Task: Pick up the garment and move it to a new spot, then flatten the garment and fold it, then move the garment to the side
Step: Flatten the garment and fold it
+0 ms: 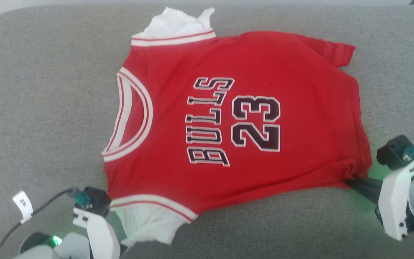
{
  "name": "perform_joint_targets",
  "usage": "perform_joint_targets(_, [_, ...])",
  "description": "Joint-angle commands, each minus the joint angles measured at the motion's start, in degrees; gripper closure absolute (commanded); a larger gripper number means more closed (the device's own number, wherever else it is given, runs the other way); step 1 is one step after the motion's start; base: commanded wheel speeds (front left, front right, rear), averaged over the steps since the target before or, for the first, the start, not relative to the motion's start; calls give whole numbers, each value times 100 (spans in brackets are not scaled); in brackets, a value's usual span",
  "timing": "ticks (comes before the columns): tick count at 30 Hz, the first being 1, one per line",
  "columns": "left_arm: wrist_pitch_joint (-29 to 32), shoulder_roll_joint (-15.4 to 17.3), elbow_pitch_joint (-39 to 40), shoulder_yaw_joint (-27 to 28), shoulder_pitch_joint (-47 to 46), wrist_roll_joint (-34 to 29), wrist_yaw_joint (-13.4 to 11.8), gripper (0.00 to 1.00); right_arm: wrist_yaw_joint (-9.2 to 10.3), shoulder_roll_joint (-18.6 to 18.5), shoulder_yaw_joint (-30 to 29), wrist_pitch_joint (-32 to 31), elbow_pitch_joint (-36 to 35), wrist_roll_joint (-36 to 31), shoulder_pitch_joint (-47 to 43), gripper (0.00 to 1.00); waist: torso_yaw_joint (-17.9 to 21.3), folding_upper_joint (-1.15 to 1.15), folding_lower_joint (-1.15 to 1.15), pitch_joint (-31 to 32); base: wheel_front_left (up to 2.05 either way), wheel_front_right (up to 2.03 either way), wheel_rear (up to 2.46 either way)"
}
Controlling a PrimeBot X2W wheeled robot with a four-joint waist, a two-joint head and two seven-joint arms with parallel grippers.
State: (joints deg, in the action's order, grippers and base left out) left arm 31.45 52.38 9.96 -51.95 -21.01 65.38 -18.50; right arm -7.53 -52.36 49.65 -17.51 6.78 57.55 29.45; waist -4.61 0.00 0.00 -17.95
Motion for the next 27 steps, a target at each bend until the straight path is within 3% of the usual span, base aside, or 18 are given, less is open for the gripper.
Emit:
perform_joint_targets(1, [45, 52, 62, -72, 193, 114, -72, 100, 8, -55, 18, -92, -41, -27, -303, 100, 24, 0, 0, 21, 0, 0, 0])
perform_joint_targets(11, [-288, 95, 175, 101, 117, -43, -110, 100, 7, 154, -717, -81, -353, -204, -1091, 100, 147, 0, 0, 90, 0, 0, 0])
perform_joint_targets(19, [-458, 495, 369, 490, -446, -401, -72, 100, 8, 573, -1765, -151, -546, -575, -1278, 100, 300, 0, 0, 220, 0, 0, 0])
perform_joint_targets(23, [-487, 643, 339, 670, -924, -684, 47, 100, 8, 871, -2273, -305, -578, -899, -1145, 100, 380, 0, 0, 195, 0, 0, 0])
perform_joint_targets(27, [-465, 580, 111, 741, -1374, -882, 241, 100, 8, 1156, -2570, -431, -538, -1104, -939, 100, 426, 0, 0, 114, 0, 0, 0])
